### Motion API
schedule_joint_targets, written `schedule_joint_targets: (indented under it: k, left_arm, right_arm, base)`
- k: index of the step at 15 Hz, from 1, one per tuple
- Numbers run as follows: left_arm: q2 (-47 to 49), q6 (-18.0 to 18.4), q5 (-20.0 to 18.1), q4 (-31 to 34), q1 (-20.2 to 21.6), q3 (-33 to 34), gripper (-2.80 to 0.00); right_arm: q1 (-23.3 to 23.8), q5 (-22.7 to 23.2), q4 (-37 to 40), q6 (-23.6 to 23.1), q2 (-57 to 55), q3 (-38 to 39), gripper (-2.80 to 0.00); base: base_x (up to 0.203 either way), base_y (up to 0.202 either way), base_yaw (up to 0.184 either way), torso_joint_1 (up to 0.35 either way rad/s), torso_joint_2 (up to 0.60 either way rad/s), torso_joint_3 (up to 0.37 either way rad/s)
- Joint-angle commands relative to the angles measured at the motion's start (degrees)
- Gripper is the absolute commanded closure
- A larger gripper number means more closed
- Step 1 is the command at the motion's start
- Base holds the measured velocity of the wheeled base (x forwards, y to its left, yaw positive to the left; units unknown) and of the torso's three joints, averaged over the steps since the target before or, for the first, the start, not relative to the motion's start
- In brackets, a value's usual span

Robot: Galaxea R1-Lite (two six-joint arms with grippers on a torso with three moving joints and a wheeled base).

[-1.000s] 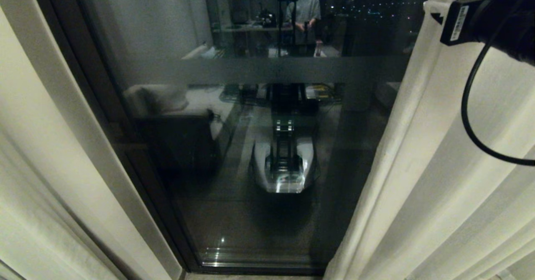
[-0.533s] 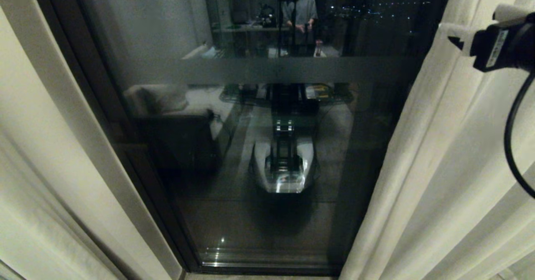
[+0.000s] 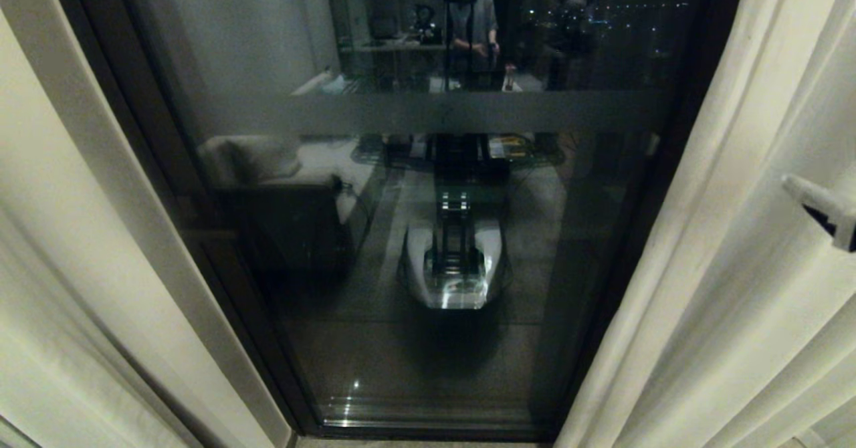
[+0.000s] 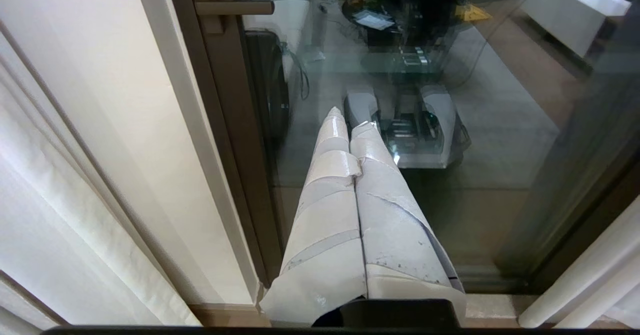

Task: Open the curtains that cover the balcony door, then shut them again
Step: Close the inner curtains on both sides

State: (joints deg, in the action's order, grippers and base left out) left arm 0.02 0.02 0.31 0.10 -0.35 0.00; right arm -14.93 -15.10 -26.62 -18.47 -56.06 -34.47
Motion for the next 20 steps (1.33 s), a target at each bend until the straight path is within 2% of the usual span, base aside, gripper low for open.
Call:
schedule_joint_targets:
  k: [1,6,9,10,15,20]
  left_arm:
    - [0.0,0.0,0.0,0.0,0.0,0.0,0.0]
    - [0.0,0.0,0.0,0.0,0.0,0.0,0.0]
    - [0.0,0.0,0.0,0.0,0.0,0.0,0.0]
    - [0.0,0.0,0.0,0.0,0.0,0.0,0.0]
    - [0.0,0.0,0.0,0.0,0.0,0.0,0.0]
    - [0.0,0.0,0.0,0.0,0.0,0.0,0.0]
  right_arm:
    - [4.1,-0.1,0.2,-1.1,8.0,5.7,-2.8]
    - [9.3,0.0,7.8,-4.3,22.0,14.5,-2.8]
    - [10.2,0.0,9.0,-4.8,23.9,16.5,-2.8]
    - [10.2,0.1,8.9,-4.8,23.8,16.6,0.0]
    - [14.4,1.3,9.0,-4.6,26.6,20.6,0.0]
    - [18.2,7.5,8.8,-3.2,29.7,26.7,0.0]
  base:
    - [0.0,0.0,0.0,0.0,0.0,0.0]
    - [0.0,0.0,0.0,0.0,0.0,0.0]
    - [0.0,0.0,0.0,0.0,0.0,0.0]
    - [0.0,0.0,0.0,0.0,0.0,0.0]
    - [0.0,0.0,0.0,0.0,0.0,0.0]
    - [0.0,0.0,0.0,0.0,0.0,0.0]
